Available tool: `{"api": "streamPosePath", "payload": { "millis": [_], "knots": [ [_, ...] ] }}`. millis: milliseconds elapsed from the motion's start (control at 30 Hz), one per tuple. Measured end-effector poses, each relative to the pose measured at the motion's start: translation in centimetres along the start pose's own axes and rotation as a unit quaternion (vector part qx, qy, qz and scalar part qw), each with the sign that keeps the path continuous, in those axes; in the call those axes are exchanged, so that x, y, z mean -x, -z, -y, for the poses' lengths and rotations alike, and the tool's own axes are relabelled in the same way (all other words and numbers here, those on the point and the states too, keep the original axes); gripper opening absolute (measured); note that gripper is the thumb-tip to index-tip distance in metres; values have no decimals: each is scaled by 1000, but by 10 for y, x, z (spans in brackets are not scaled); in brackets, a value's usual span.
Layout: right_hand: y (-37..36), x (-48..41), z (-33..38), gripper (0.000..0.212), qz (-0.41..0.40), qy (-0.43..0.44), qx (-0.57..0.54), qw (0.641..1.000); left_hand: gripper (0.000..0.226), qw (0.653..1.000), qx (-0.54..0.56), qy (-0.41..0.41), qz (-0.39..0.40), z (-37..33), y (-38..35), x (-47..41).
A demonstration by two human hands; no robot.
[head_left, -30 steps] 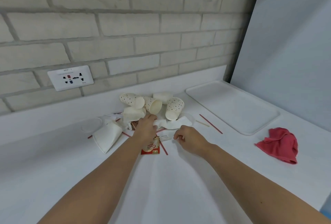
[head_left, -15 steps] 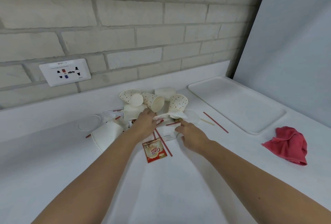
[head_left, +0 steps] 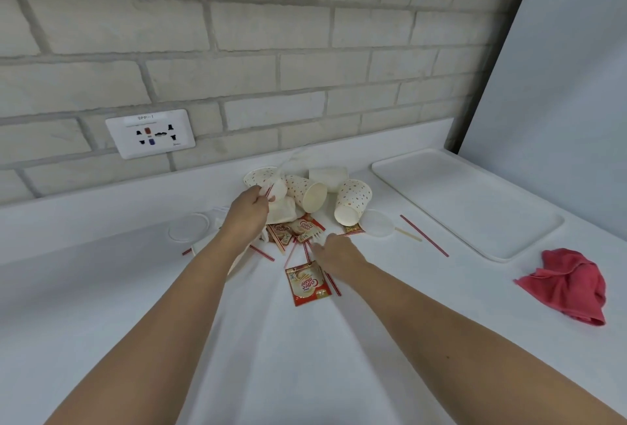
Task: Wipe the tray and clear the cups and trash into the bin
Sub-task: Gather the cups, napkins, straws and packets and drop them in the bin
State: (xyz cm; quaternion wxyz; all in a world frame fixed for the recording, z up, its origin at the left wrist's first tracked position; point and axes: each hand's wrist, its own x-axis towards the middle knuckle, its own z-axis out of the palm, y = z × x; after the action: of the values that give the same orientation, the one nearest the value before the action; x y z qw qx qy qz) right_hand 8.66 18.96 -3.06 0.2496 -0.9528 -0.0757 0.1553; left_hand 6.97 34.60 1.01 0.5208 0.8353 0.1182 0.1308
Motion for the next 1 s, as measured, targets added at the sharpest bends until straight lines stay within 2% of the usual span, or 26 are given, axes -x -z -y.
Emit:
{"api": "streamPosePath", "payload": {
  "millis": [67, 133, 200, 333, 433, 533, 567, 667, 700, 800, 867, 900, 1000],
  "knots": [
    [-8, -6, 13, 57, -6, -27, 4, 1000, 26, 1000, 17, 6, -4, 0, -1, 2],
    [-14, -10, 24, 64, -10, -43, 36, 998, 26, 1000, 15, 6, -1, 1, -2, 4],
    [-17, -14, 30, 55, -16, -41, 70, 997, 29, 1000, 8, 3, 1, 2, 0, 7],
    [-7, -21, 29, 30, -27, -25, 71, 997, 29, 1000, 3, -3, -2, 1, 8, 10],
    [4, -23, 20, 28, 10, -12, 105, 994, 31, 1000, -3, -2, -9, 1, 12, 11],
    [6, -22, 10, 4, 46, 0, 172, 984, 29, 1000, -3, 1, -6, -2, 8, 13],
    [7, -20, 8, 5, 53, 4, 191, 980, 29, 1000, -4, 0, -5, -3, 6, 14],
    [9, -10, 1, 28, 71, 30, 230, 970, 32, 1000, -2, -5, 2, -9, 1, 19],
    [10, -6, -2, 28, 78, 40, 243, 966, 32, 1000, 1, -7, 5, -12, -1, 22],
    [15, 5, -17, 17, 93, 59, 261, 959, 31, 1000, 6, -10, 9, -19, -7, 30],
    [26, 13, -23, 26, 118, 57, 239, 962, 31, 1000, 1, -8, 11, -22, -11, 33],
    [33, 17, -27, 24, 134, 60, 231, 962, 29, 1000, -3, -6, 15, -23, -14, 35],
    [59, 29, -40, 3, 148, 69, 180, 970, 25, 999, -5, -3, 34, -30, -26, 43]
  ]
}}
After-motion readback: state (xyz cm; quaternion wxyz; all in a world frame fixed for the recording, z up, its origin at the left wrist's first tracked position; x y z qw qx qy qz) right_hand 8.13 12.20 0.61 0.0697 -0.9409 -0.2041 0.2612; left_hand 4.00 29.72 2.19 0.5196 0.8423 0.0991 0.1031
